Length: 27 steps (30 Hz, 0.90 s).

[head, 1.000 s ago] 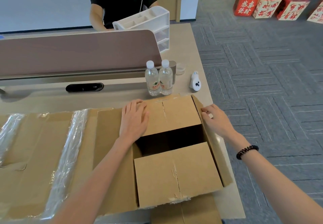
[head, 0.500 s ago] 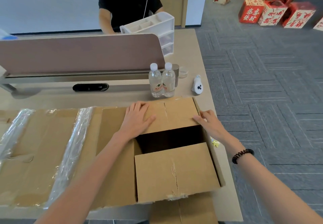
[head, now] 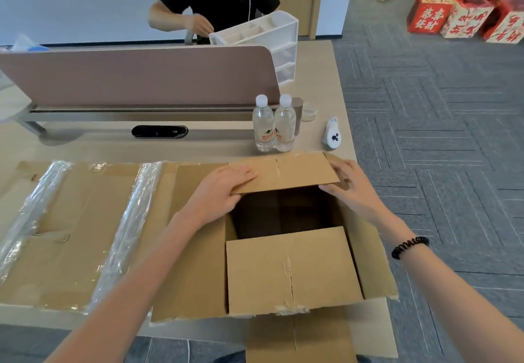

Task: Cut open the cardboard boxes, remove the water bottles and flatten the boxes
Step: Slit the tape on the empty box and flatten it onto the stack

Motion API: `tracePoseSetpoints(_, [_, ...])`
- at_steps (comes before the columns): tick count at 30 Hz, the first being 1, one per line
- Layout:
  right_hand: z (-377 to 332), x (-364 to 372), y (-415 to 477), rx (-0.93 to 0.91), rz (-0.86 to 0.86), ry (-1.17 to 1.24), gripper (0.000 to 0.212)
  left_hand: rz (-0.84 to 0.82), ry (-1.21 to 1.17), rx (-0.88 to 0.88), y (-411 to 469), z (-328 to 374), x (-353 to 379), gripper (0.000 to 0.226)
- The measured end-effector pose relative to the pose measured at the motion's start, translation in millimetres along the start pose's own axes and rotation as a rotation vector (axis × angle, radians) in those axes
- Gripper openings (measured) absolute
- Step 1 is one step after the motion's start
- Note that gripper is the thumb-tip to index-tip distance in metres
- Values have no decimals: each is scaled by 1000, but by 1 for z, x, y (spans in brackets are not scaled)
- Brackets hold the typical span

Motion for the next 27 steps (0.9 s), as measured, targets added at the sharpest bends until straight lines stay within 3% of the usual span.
tracePoseSetpoints(3, [-9,-11,5,4,143,193,37,163,-100,-68,5,-2,-24,40])
tracePoseSetpoints(6, [-15,-13,15,59,182,300,28,321,-291,-153,16,-9,-37,29])
tracePoseSetpoints(11, [-31,-9,34,48,219,276,34,646,-379,-352,34,-32,-39,46])
tracePoseSetpoints(14, [-35,-7,44,34,273,220,35,720,-338,-438,42,-41,-33,65])
tracePoseSetpoints(18, [-47,1,54,-18,281,-33,44,659,-72,-438,50,-43,-23,63])
tracePoseSetpoints(21, [-48,8,61,37,188,-26,57,474,-99,-448,55,-44,-3,59])
tracePoseSetpoints(24, [-41,17,66,81,99,-15,63,267,-183,-502,53,-46,18,79])
tracePoseSetpoints(27, [-34,23,67,66,88,-57,71,89,-37,-497,48,-47,28,95])
Point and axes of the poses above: each hand's wrist, its own y-axis towards the middle knuckle, its own x-axis out of the palm, z = x × y, the point moved 5 cm from there along y, towards the middle knuckle, and after that the axes turned 9 degrees about x, right-handed, at the moved point
